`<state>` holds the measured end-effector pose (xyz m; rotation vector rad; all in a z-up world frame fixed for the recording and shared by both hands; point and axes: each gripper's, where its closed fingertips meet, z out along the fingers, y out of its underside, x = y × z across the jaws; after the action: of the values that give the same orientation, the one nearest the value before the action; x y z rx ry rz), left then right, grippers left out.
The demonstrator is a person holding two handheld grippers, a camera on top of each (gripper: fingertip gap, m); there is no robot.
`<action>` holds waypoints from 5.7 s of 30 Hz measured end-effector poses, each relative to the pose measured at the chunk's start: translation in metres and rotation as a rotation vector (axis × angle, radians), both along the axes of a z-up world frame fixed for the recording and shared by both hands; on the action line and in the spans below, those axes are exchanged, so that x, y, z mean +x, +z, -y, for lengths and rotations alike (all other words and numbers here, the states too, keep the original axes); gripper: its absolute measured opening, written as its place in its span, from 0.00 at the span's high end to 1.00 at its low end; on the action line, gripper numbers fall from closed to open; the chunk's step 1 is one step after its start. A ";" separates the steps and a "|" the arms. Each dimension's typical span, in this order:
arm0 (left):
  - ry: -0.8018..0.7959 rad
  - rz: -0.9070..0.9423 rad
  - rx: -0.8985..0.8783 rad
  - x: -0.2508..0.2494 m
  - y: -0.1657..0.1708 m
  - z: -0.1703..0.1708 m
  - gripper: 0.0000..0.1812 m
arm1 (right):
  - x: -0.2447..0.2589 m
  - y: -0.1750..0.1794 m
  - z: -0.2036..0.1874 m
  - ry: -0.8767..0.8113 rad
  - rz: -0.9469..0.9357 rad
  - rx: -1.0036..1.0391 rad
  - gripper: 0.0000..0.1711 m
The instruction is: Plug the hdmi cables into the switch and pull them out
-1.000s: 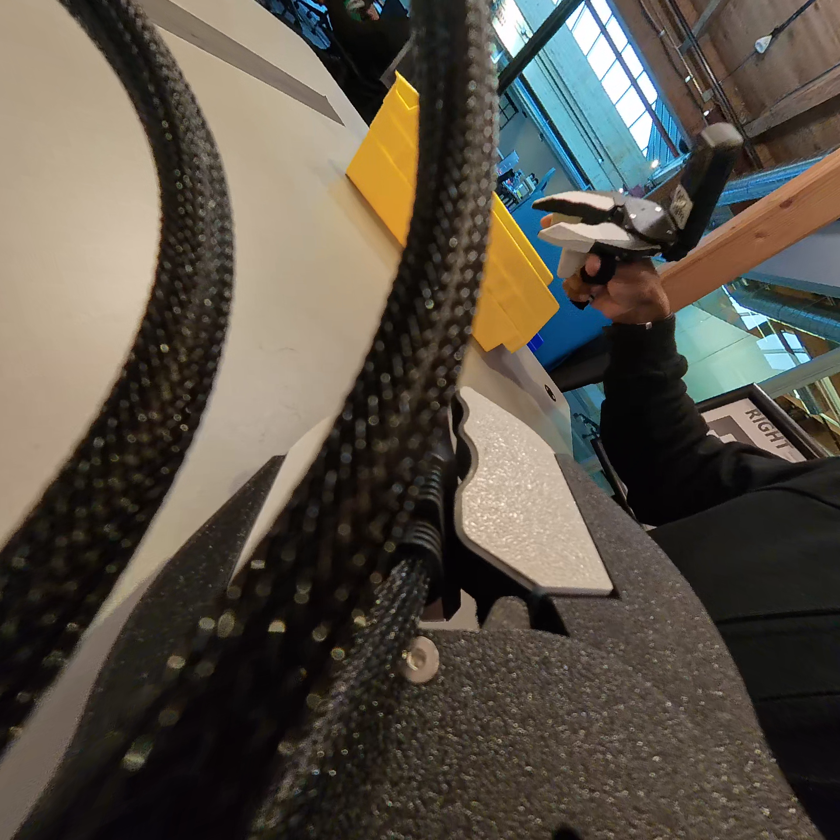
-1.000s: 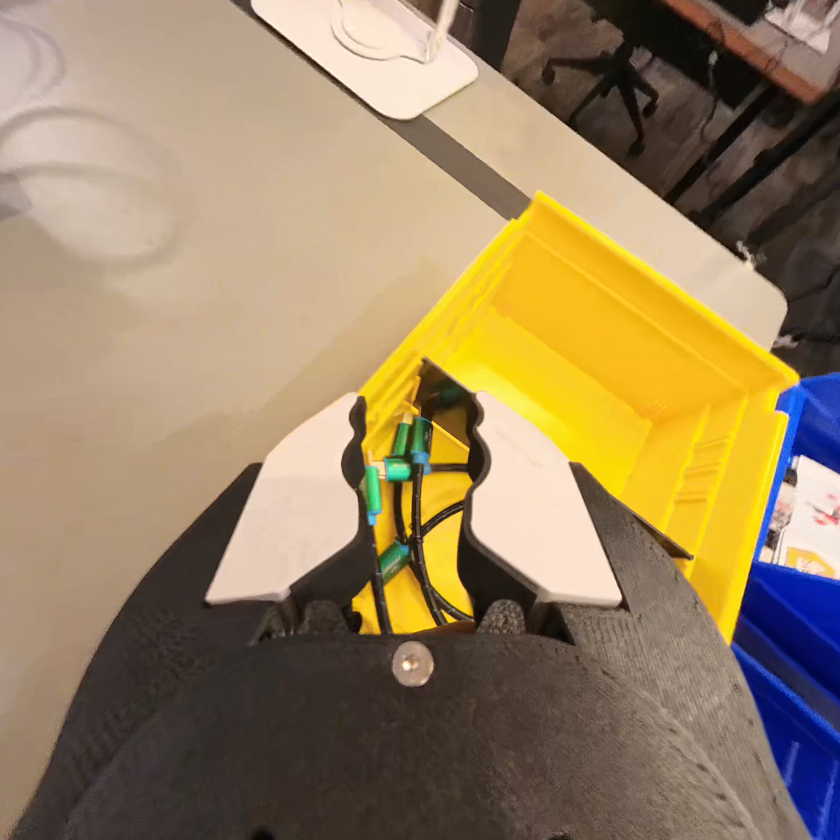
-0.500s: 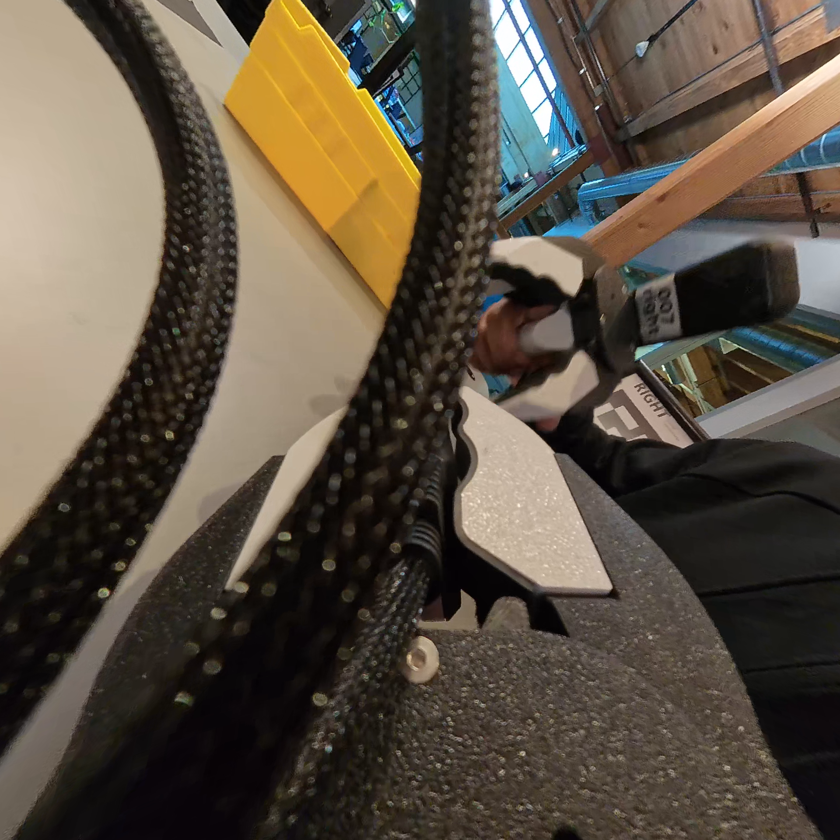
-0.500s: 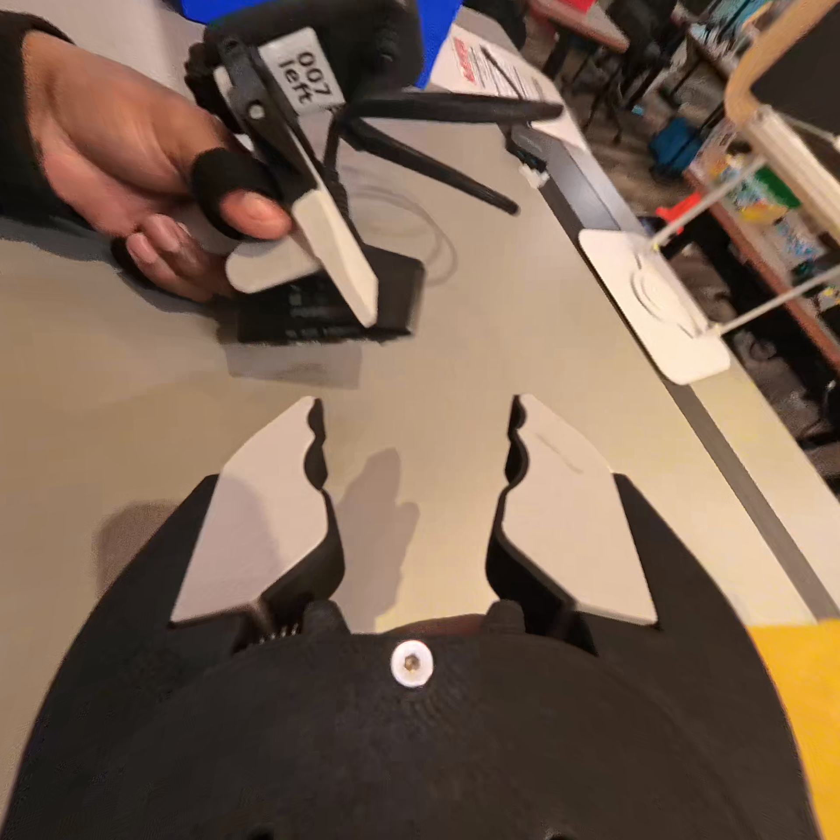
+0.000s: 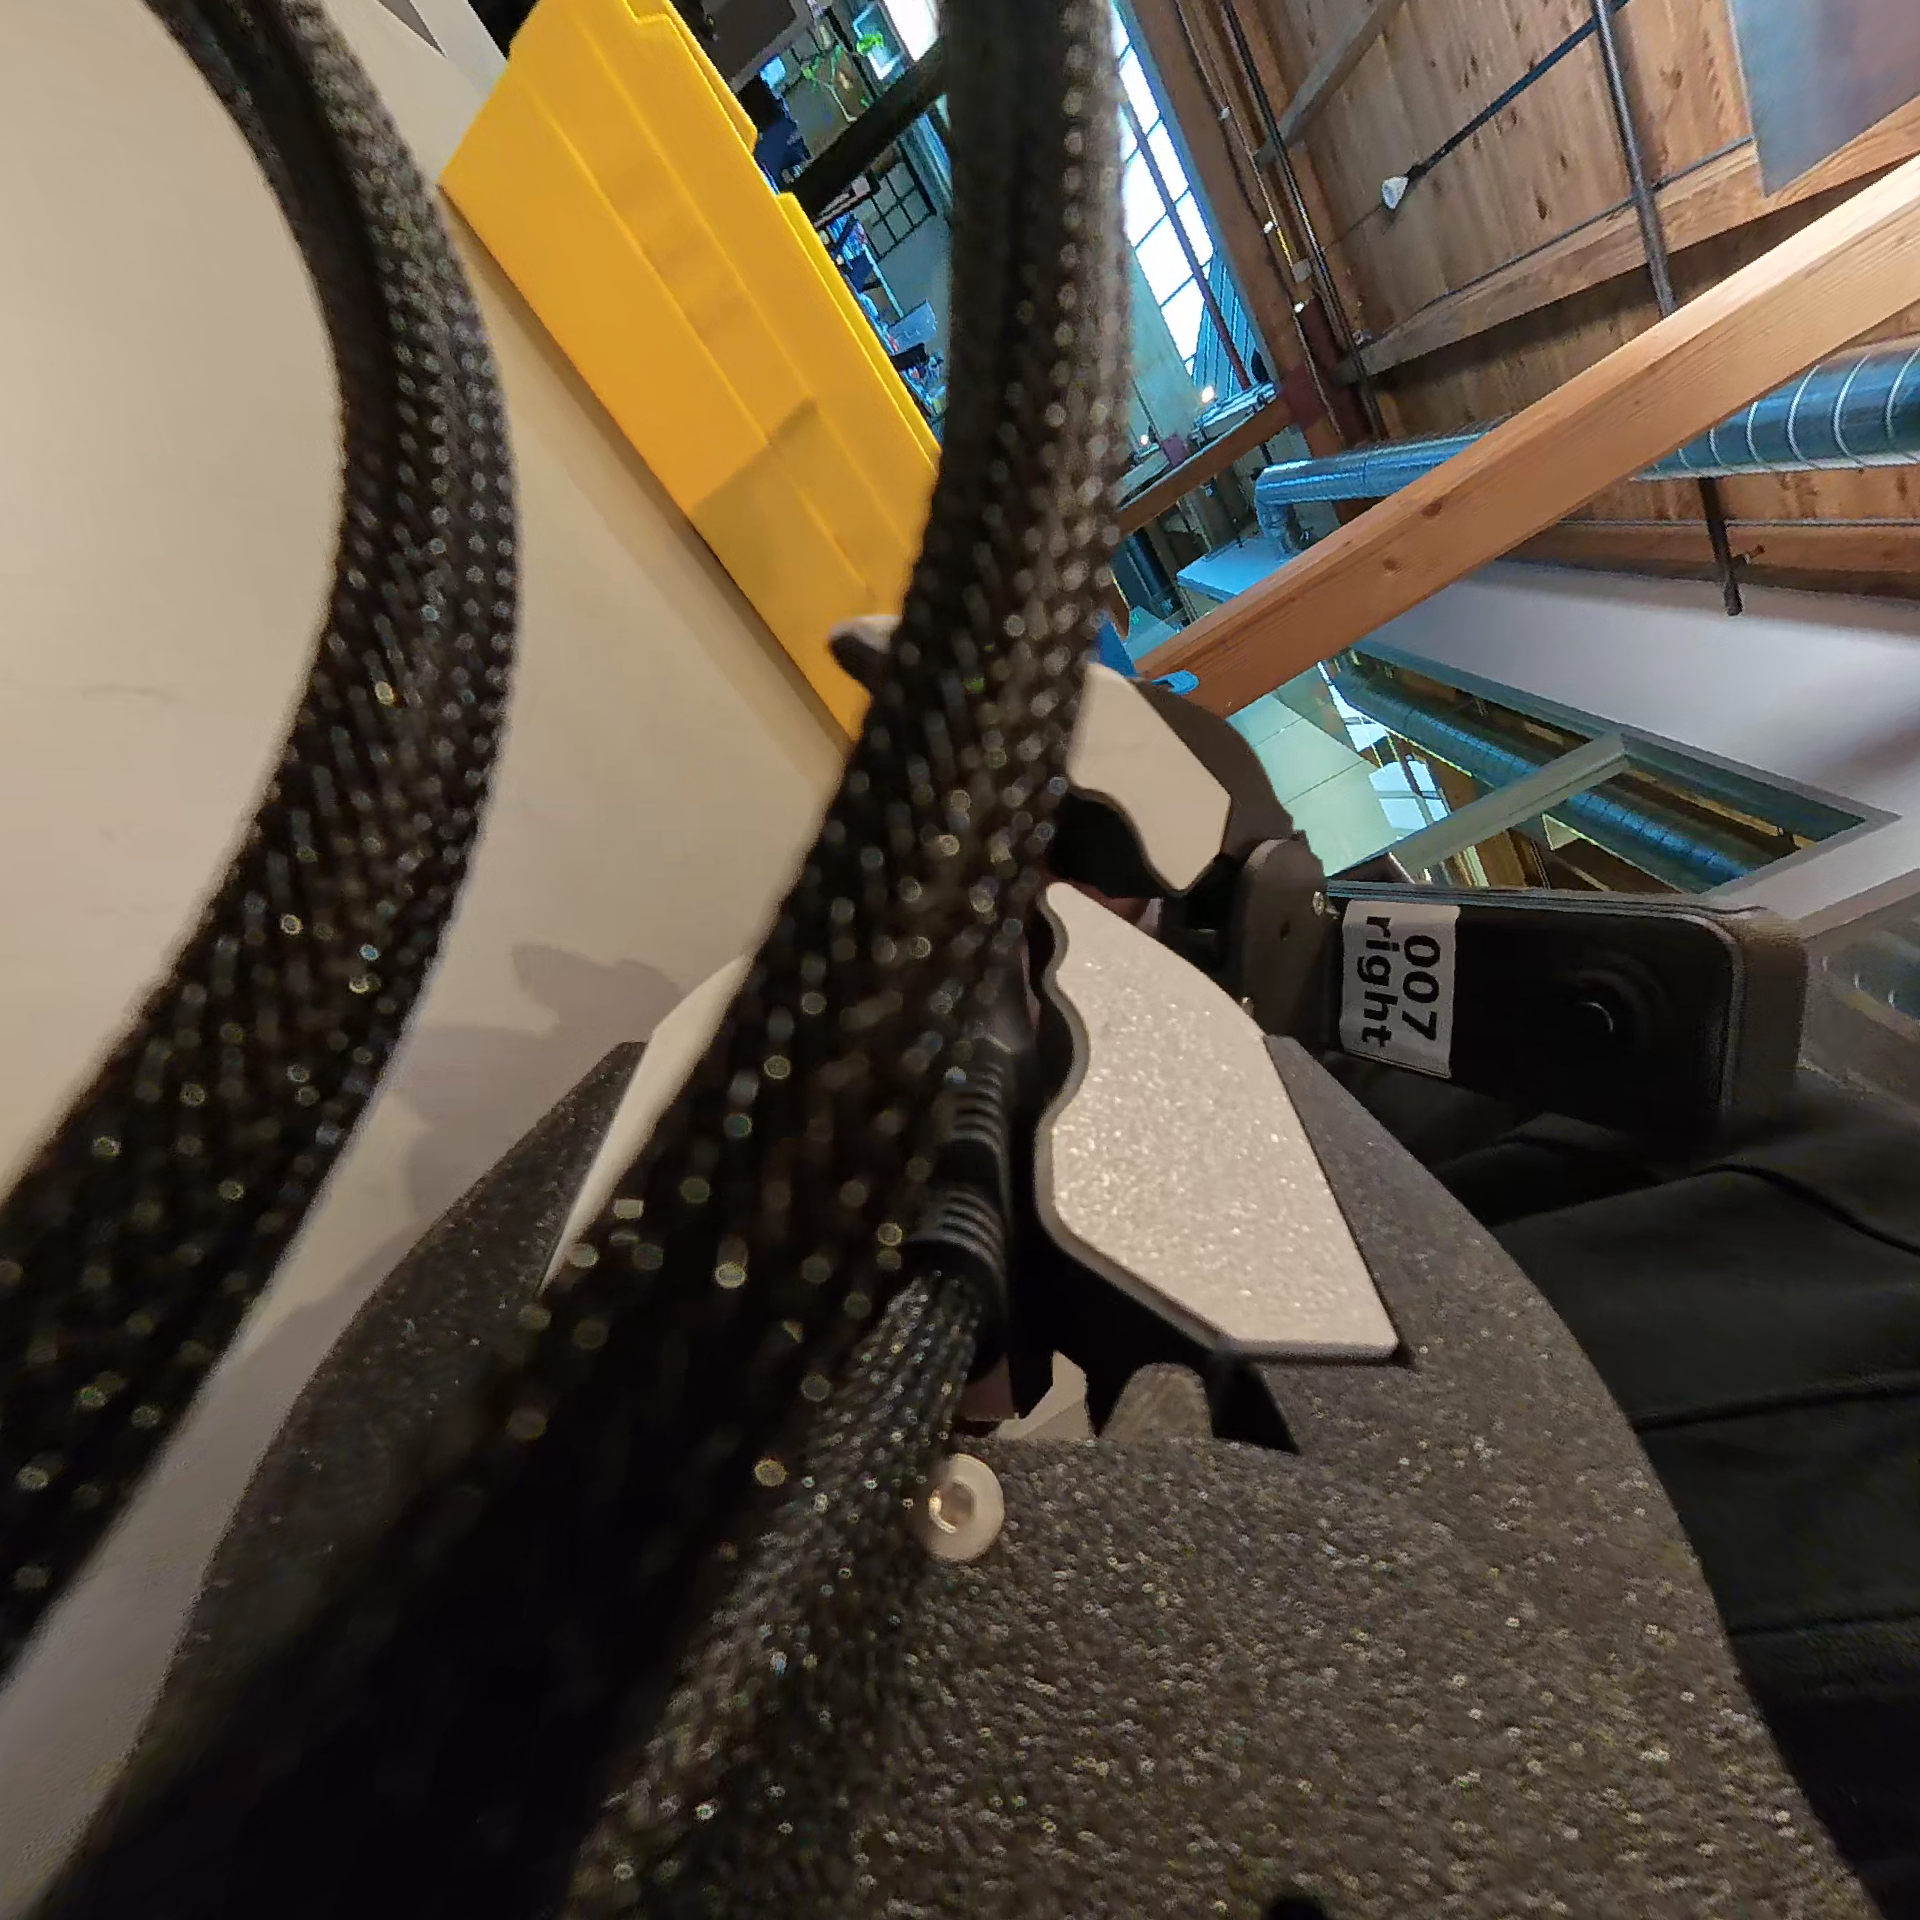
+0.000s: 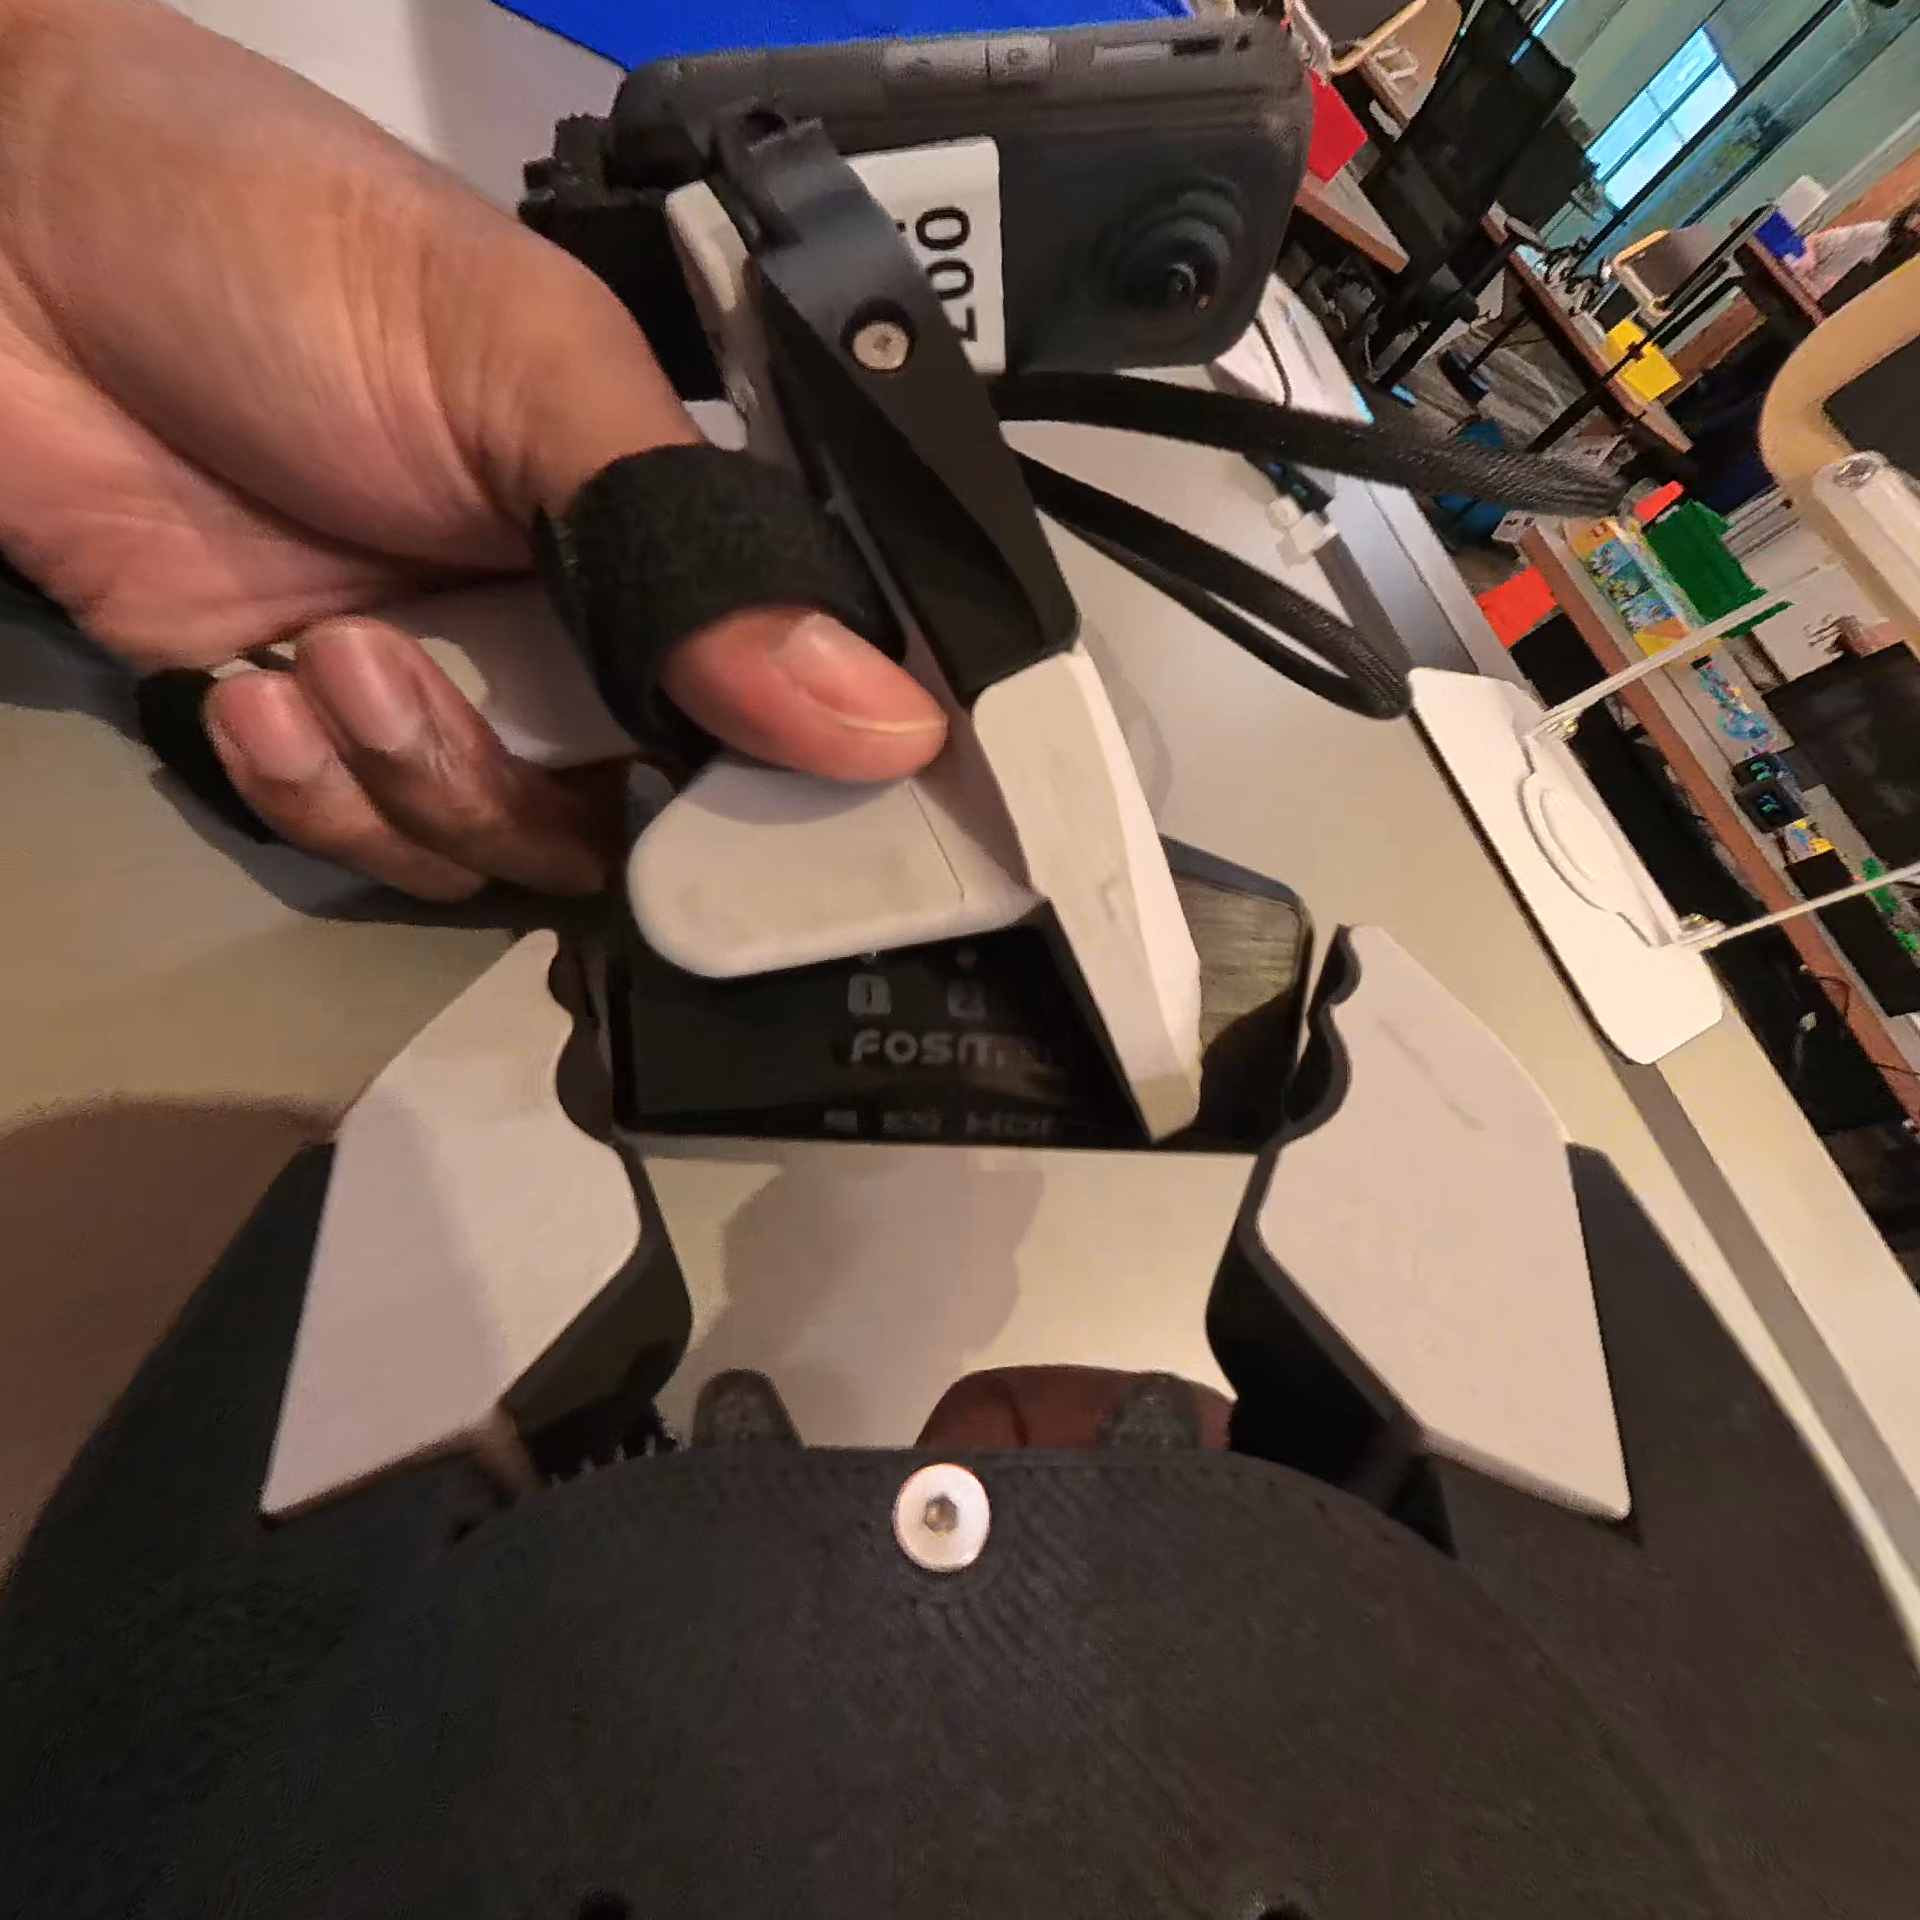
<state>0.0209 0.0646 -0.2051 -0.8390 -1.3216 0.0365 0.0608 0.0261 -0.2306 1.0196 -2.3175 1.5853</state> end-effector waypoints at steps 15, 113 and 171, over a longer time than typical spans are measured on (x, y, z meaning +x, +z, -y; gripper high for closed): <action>0.022 0.073 -0.091 -0.012 -0.013 -0.011 0.85 | -0.011 -0.015 0.002 -0.089 -0.110 0.034 0.23; 1.102 0.316 -1.122 0.234 0.010 0.193 0.75 | -0.234 0.061 -0.173 -0.629 0.391 -0.124 0.63; 0.328 -0.152 -1.222 0.259 0.005 0.133 0.98 | -0.236 0.020 -0.147 -0.588 0.289 -0.003 0.96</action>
<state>0.2799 -0.0681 -0.1996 -1.5623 -1.2089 1.2384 -0.1752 0.1727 -0.2101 0.0694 -2.4613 1.5468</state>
